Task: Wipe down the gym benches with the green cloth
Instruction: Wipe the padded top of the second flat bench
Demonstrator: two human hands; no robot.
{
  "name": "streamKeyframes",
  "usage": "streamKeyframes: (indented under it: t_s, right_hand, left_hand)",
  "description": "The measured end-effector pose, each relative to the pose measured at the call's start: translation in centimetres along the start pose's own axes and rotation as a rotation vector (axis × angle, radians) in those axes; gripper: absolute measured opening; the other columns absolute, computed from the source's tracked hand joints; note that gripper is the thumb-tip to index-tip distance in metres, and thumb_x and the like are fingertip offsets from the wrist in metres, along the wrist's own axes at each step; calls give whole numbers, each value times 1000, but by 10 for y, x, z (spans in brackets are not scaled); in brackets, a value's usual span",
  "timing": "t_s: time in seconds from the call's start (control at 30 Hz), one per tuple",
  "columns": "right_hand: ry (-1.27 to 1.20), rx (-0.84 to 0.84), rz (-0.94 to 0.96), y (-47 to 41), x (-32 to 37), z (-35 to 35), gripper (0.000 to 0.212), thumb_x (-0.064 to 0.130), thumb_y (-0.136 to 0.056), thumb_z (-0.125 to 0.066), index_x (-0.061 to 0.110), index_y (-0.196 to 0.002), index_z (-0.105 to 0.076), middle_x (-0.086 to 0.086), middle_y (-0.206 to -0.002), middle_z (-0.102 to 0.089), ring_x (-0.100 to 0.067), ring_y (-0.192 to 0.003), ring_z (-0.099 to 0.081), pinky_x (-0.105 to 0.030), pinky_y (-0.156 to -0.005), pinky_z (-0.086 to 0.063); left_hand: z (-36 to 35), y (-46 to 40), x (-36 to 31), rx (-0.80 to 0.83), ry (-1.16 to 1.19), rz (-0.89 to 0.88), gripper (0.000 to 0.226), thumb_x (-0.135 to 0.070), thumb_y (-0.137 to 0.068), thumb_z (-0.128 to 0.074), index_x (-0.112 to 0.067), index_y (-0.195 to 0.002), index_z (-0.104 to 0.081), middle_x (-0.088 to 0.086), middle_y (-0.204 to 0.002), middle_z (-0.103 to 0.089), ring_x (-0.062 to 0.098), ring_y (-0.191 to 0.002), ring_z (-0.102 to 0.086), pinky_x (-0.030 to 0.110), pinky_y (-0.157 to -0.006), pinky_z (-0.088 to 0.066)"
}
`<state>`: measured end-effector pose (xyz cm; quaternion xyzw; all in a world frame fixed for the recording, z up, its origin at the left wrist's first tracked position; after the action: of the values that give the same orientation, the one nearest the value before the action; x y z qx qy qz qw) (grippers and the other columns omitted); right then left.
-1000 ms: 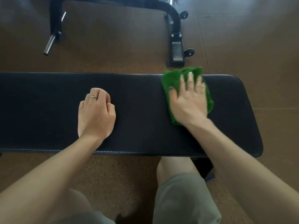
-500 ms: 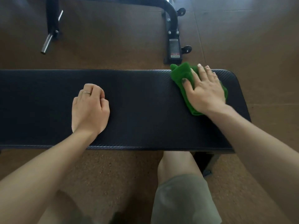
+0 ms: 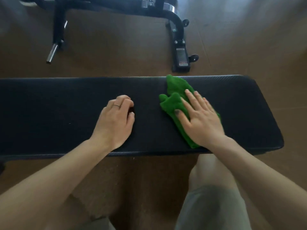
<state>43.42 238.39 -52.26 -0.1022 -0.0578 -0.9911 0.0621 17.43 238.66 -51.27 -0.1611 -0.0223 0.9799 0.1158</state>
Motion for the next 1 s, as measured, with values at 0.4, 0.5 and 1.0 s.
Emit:
streamKeyframes:
  t_s: [0.4,0.5,1.0]
  right_hand:
    - [-41,-36,-448,-8,118,-21,72,61,-104,-12,24,-166,-13,-7,-174,-1,-30,-160,4,-44,-129,3]
    - [-73,-62,-278,-10,219,-43,72,60,-101,-13,28,-165,-13,-6,-174,-5,-30,-160,3,-45,-129,5]
    - [-79,-99,-589,13,169,-34,68,59,-106,-15,26,-165,-16,-2,-174,-3,-23,-160,3,-42,-129,2]
  left_hand:
    - [51,33,169,-15,-54,183,53,-19,-101,-47,-6,-152,-43,11,-161,-37,29,-151,-28,48,-128,-17]
    - [54,33,172,-10,-70,161,54,-21,-100,-45,-7,-153,-40,11,-162,-35,29,-152,-27,49,-128,-16]
    - [54,38,172,52,-103,92,63,-29,-103,-32,-8,-162,-25,11,-169,-21,27,-158,-13,48,-130,-7]
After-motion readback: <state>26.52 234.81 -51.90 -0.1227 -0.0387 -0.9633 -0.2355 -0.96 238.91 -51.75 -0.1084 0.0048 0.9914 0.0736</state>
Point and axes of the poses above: each hand's wrist, its own y-axis away from the middle knuckle, its own z-axis out of the back of the hand, x = y × z, the point moved 3 cm from there along -y, towards the middle knuckle
